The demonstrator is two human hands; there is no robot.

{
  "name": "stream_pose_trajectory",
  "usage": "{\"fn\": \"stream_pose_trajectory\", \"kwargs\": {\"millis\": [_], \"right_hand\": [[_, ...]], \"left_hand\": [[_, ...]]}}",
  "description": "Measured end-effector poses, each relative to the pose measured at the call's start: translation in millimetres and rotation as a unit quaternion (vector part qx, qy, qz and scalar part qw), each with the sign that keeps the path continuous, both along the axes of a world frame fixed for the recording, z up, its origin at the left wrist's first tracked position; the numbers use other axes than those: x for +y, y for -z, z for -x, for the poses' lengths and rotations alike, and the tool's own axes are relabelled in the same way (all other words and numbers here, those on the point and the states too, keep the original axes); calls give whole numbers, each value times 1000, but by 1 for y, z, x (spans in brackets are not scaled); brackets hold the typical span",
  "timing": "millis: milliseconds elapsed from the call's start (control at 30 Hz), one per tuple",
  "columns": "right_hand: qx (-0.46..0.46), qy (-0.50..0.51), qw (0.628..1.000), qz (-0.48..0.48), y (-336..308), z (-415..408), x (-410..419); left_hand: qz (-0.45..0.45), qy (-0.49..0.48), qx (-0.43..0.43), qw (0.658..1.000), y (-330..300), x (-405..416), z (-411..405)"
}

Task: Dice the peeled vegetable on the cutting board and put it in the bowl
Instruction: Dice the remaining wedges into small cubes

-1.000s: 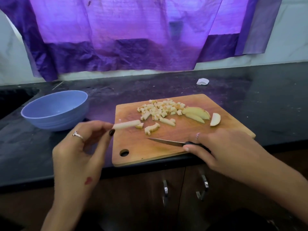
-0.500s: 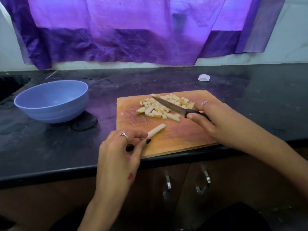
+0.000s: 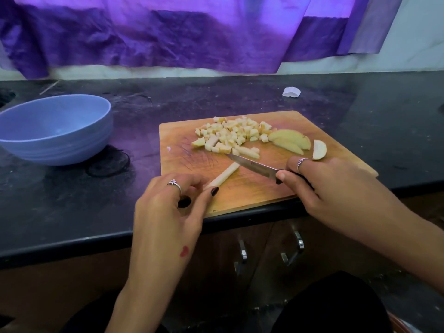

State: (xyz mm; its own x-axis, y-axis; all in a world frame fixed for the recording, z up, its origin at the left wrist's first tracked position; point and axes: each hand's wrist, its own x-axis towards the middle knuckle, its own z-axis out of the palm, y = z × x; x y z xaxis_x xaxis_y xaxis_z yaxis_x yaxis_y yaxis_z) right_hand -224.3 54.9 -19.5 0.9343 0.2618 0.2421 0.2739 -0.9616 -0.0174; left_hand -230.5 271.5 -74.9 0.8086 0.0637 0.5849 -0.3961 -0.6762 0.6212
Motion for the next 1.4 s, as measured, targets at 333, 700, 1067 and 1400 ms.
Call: {"fn": "stream_pose_trajectory", "kwargs": {"millis": [333, 700, 1067, 1400], "right_hand": [[79, 3, 996, 46, -6, -3, 13], [36, 34, 993, 108, -10, 2, 13], [110, 6, 993, 41, -9, -5, 19], [21, 32, 984, 176, -4, 3, 18]], "left_hand": [[-8, -3, 6, 1000, 1, 3, -2], [-7, -5, 20, 1000, -1, 4, -1], [-7, 4, 35, 999, -1, 4, -4], [-10, -1, 30, 999, 0, 4, -3]]}}
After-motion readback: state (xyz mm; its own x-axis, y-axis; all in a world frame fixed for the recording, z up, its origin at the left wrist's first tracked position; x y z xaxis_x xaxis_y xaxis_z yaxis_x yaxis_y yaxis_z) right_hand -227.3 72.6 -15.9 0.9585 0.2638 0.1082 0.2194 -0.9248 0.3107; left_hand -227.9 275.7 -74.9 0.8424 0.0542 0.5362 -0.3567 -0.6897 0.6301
